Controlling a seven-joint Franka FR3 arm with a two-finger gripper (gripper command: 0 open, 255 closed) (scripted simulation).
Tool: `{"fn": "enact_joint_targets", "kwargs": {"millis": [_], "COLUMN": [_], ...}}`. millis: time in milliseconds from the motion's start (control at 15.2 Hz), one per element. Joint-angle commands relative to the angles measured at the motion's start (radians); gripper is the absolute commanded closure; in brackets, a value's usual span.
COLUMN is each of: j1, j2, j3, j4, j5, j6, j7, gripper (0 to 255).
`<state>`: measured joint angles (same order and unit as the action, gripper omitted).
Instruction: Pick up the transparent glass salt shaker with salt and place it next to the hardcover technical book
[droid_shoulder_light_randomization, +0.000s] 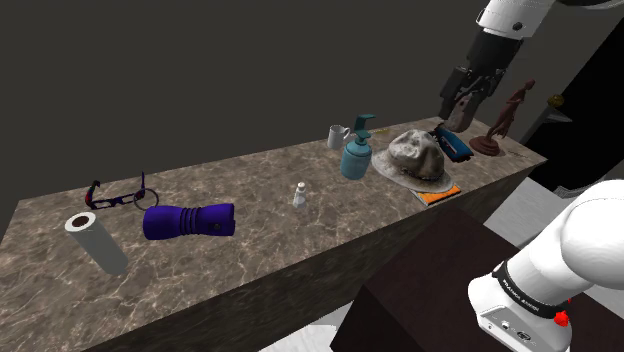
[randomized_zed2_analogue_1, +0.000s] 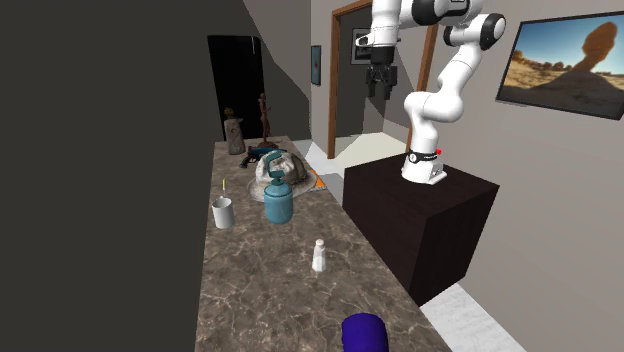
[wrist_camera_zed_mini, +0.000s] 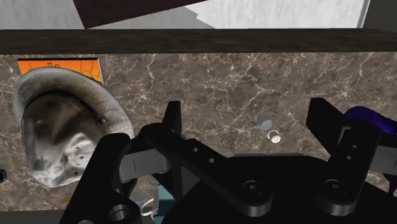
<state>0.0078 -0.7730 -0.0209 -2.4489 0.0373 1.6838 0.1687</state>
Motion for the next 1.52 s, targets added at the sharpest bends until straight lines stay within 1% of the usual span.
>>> {"fn": "enact_joint_targets", "kwargs": {"millis": [0,330,726,1056,1452], "j1": [0.0,0.016,0.036,0.052,0.064], "j2": [0.0,0.079,0.238,0.416,0.664], "j3": [0.0,0.026,0.058,0.084,0.112], "j4": [0.0,-0.1,-0.167,-0.174,-0.123], "j5": [0.0,0.023,0.049,0.065,0.066], "j6": [0.0,0.212,0.477,0.696,0.933], "j7": [0.0,0.018,0.037,0.053,0.078], "gripper": [0,0,0,0,0]}}
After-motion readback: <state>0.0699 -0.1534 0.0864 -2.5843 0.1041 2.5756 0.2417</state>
